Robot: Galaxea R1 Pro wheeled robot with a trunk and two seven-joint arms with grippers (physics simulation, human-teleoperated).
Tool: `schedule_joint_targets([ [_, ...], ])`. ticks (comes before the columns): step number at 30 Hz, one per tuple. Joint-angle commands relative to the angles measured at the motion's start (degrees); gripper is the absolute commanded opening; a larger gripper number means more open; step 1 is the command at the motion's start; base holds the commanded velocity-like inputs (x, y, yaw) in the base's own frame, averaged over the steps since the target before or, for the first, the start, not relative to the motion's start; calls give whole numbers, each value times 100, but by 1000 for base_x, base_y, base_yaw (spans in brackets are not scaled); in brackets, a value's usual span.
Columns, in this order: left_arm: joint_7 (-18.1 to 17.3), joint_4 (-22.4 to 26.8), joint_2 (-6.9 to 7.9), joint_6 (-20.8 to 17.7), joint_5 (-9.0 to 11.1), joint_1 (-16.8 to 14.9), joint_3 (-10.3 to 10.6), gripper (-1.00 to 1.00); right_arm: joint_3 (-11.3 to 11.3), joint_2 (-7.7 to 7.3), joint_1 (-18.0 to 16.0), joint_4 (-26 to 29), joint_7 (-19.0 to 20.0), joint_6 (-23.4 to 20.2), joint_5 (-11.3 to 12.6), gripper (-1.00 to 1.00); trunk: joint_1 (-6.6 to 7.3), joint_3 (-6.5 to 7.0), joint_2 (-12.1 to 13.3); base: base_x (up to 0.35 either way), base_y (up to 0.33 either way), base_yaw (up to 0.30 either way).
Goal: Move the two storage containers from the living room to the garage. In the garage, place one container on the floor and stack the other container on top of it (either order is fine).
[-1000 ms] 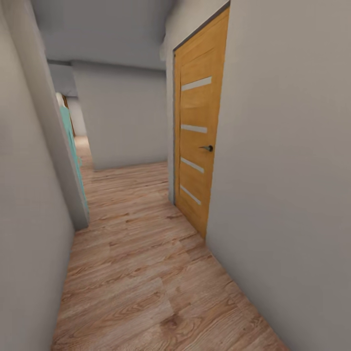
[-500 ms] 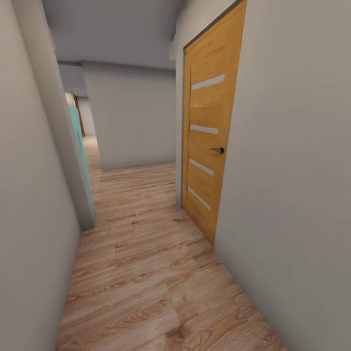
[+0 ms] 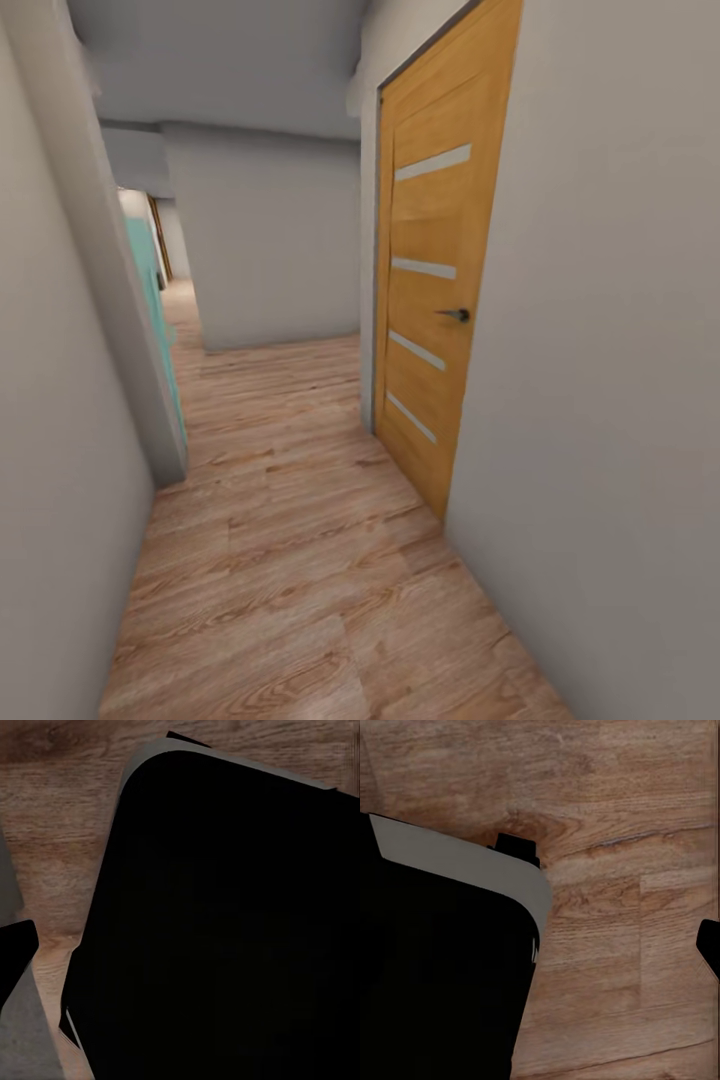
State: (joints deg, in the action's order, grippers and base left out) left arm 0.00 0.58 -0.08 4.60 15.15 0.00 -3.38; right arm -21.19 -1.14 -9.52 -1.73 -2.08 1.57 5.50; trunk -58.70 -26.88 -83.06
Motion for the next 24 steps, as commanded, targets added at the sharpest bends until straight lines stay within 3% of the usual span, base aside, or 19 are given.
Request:
schedule_joint_targets([
  [1,0,3,-1,9,5,0,-32,100,-50,1,-6,-13,-5,10,57,100,-3,-5,-2,321,0,0],
  [6,0,3,-1,12,5,0,-32,100,-50,0,-6,-12,-16,45,55,100,-3,-5,-2,321,0,56],
  [24,0,3,-1,7,6,0,-32,100,-52,-8,-6,-11,-20,54,65,100,-3,-5,-2,321,0,238],
])
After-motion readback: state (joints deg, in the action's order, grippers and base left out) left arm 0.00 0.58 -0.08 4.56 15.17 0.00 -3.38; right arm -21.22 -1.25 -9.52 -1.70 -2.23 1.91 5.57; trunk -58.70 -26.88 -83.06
